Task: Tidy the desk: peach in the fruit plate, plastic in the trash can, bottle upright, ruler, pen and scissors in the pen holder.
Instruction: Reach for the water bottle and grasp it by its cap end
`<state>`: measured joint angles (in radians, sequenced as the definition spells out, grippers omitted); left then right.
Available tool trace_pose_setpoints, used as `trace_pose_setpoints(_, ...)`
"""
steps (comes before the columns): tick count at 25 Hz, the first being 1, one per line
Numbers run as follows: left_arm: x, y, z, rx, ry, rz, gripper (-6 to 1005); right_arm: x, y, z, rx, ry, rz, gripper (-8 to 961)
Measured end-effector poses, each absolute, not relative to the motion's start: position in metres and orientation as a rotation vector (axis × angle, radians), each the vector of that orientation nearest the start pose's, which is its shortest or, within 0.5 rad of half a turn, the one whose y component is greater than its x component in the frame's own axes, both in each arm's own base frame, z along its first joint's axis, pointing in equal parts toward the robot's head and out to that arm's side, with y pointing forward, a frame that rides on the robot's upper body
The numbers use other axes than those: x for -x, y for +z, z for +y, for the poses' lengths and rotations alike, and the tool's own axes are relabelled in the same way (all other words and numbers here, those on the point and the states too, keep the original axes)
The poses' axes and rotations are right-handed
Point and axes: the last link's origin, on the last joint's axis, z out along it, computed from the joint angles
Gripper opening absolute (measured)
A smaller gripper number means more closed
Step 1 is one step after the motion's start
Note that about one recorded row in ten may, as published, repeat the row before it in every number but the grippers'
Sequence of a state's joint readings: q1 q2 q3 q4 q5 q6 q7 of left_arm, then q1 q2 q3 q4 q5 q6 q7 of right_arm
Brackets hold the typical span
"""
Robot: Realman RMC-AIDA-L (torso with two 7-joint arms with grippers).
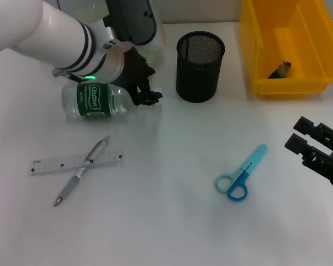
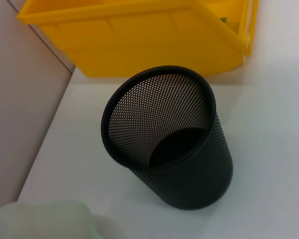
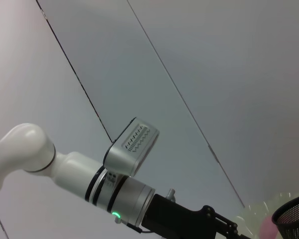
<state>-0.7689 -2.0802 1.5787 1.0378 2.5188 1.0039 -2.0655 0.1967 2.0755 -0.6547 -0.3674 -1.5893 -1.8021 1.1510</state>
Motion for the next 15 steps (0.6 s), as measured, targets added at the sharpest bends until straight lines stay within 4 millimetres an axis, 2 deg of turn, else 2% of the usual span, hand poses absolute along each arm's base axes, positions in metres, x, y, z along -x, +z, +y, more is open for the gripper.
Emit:
trace_pose_setpoints(5,0.139,-0.064,0.415,2.665,0.458,0.032,471,-0.317,0.001,0.213,2.258,1.303,0.854,693)
trace_pose_setpoints(11,0.141,-0.071,0.414,2.667,0.517,0.071,538,-0.317,0.000,0.213,2.258,1.300,0.857,692)
trace_pose_setpoints(13,0.141,-0.074,0.412,2.667,0.537,0.101,670,-0.317,0.000,0.213,2.261,1.300,0.856,692)
trace_pose_setpoints(15,0.142,-0.076,0.411,2.667,0.548,0.114,689,-0.316,0.000,0.214,2.265,1.302,0.853,692)
